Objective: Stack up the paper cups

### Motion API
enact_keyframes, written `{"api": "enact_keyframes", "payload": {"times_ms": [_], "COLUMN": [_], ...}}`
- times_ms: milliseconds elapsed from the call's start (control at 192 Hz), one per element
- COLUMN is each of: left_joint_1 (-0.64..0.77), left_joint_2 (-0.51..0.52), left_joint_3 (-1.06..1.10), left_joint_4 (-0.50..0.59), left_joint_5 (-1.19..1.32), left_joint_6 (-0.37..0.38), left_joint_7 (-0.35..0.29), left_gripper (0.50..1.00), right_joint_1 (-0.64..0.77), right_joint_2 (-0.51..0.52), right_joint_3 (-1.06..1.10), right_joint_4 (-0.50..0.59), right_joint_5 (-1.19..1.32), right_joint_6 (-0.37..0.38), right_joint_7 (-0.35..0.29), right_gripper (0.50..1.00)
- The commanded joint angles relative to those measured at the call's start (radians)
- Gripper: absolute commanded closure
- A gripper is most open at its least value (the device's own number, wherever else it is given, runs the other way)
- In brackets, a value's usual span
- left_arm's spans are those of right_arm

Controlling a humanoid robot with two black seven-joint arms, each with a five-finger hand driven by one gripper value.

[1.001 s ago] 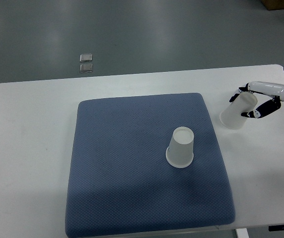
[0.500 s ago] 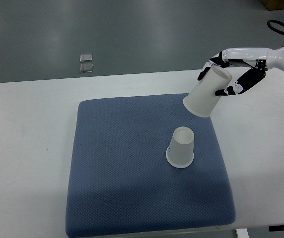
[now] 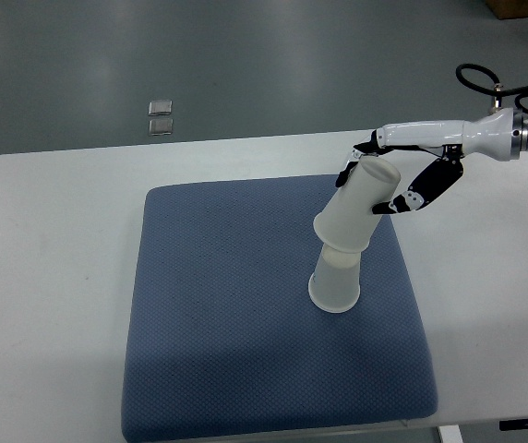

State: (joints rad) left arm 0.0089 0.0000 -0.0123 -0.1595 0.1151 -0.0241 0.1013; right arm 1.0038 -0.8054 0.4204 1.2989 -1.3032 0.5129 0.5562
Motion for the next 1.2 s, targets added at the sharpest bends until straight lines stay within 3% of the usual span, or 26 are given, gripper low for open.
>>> {"api": "enact_keyframes", "payload": {"times_ms": [0,526,792,1053,1193], "left_joint_1": [0.000,0.000,0.000,0.000,0.000], "left_joint_2": [0.000,0.000,0.000,0.000,0.000], "left_joint_3": [0.000,0.000,0.000,0.000,0.000], "left_joint_4": [0.000,0.000,0.000,0.000,0.000], "left_joint_5": [0.000,0.000,0.000,0.000,0.000], "left_joint_6": [0.001,0.000,0.000,0.000,0.000], "left_joint_7": [0.000,0.000,0.000,0.000,0.000], "left_gripper": [0.500,0.500,0.500,0.500,0.500], "right_joint_1": [-0.007,-0.016,-0.037,-0.045,-0.051], "right_joint_2": [0.003,-0.009,-0.008,0.000,0.003], "right_joint_3": [0.000,-0.037,-0.048,-0.051,-0.051], "right_joint_4": [0.002,0.036,0.054,0.057,0.057], "right_joint_5": [-0.027,-0.059,-0.057,-0.059,-0.059], "right_joint_6": [-0.019,-0.040,-0.054,-0.057,-0.057], "right_joint_7": [0.001,0.001,0.001,-0.001,-0.002], "right_gripper": [0.861,0.838,0.765,0.762,0.709]}}
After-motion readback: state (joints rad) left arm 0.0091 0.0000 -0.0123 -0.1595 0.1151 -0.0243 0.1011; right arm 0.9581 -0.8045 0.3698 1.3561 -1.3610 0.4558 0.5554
